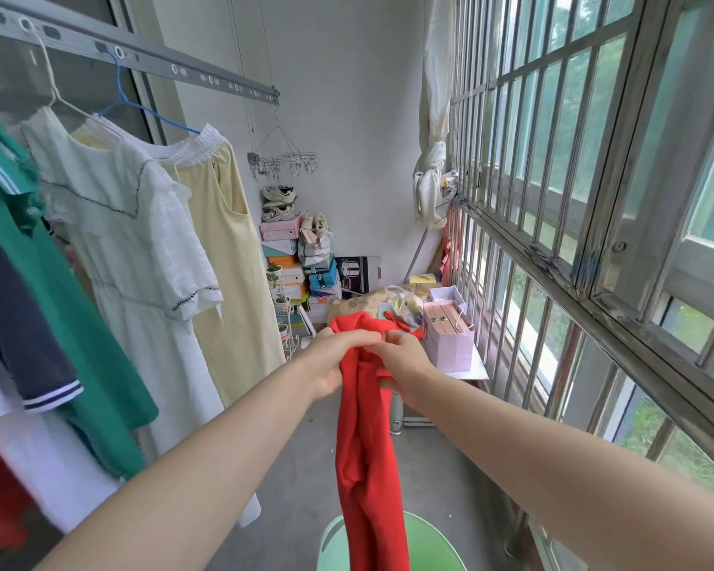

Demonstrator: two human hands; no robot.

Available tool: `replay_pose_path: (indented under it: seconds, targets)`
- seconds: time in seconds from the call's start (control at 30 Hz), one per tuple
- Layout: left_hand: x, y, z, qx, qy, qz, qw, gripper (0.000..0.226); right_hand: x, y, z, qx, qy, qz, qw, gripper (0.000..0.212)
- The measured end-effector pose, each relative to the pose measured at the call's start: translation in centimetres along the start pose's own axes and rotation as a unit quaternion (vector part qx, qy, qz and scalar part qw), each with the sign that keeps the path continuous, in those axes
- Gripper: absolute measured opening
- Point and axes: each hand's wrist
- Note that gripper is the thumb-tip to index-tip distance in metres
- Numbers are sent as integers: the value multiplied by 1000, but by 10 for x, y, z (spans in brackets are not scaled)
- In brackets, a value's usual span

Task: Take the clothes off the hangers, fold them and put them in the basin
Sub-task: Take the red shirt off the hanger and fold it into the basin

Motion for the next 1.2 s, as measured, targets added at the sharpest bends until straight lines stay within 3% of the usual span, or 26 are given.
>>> replay_pose_path:
  seconds: [0.13,0.27,0.43,0.67,0.77,0.83,0.87,0.93,1.07,1.2]
  targets:
    - [-2,-4,-10,-49,-46,71,995,32,10,-12,-1,-44,-15,62,997,18]
    - [6,-10,-3,-99,16,213,972,86,11,-24,-6,-49,-44,78,995,10]
    - [9,-7,-3,-135,105,259,951,50,12,-23,-12,45,-89,-78,992,11]
    - [24,12,-17,-129,56,248,959,46,41,-5,-5,131,-15,-91,987,8]
    - [29,23,-24,-119,23,184,975,49,45,4,-4,72,-66,-109,989,27]
    - [30,31,-27,-125,-5,165,978,50,44,15,0,30,-141,-99,985,72]
    - [30,35,-28,-131,-15,164,978,50,42,18,0,17,-178,-80,981,78]
    - [33,42,-31,-138,-25,170,975,51,36,25,-3,10,-228,-59,972,61]
    - [40,54,-36,-135,-51,169,975,57,27,34,-9,-17,-223,-49,974,25]
    - [57,54,-39,-130,-49,126,982,62,22,34,-15,-78,-268,-22,960,23]
Point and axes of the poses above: each hand's wrist, its own z-axis towards the middle knuckle, its own x-axis out of the back of the hand, y = z × x, and after that the axes turned 5 degrees about x, right-handed
